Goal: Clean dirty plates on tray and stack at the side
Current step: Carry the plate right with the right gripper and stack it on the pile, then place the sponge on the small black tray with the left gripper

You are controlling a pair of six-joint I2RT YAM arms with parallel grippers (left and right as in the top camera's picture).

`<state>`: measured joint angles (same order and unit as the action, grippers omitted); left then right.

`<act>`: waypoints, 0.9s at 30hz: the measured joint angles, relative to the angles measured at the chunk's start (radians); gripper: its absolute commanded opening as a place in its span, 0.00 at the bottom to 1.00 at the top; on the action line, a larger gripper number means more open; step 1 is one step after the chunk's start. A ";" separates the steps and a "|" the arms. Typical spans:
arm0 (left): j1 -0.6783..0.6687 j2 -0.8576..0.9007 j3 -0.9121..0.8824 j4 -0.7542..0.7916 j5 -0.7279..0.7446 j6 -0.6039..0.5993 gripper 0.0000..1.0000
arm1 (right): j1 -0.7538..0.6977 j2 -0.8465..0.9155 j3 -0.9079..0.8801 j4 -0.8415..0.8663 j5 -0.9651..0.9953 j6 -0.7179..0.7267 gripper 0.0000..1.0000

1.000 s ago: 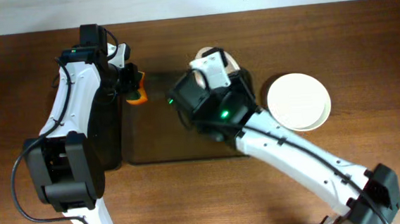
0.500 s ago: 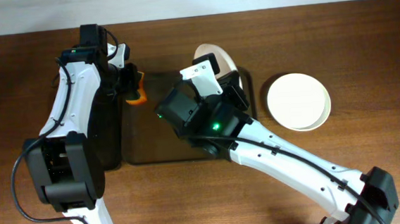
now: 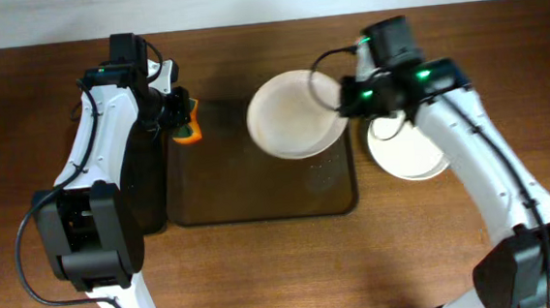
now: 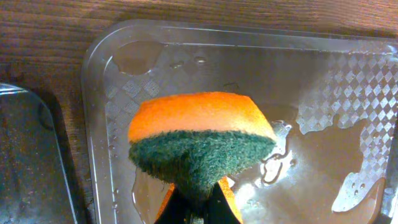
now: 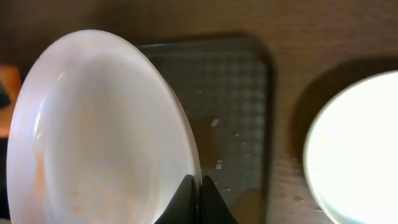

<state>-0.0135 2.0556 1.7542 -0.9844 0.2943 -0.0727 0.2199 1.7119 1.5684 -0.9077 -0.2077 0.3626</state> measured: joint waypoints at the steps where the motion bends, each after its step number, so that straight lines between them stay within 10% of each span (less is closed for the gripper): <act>1: 0.000 0.000 0.000 0.000 0.000 0.000 0.00 | -0.050 0.000 0.000 -0.018 -0.026 -0.001 0.04; 17: 0.010 0.000 0.001 -0.036 -0.017 0.000 0.00 | -0.566 0.002 -0.319 0.034 0.047 -0.027 0.04; 20: 0.047 0.000 0.007 -0.102 -0.026 0.000 0.00 | -0.568 0.002 -0.405 0.105 0.054 -0.026 0.68; 27: 0.167 -0.051 0.010 -0.208 -0.148 0.000 0.00 | -0.566 0.002 -0.372 0.062 -0.035 -0.057 0.73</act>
<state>0.1532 2.0041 1.7638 -1.1927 0.1463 -0.0723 -0.3462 1.7142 1.1965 -0.8459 -0.2428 0.3054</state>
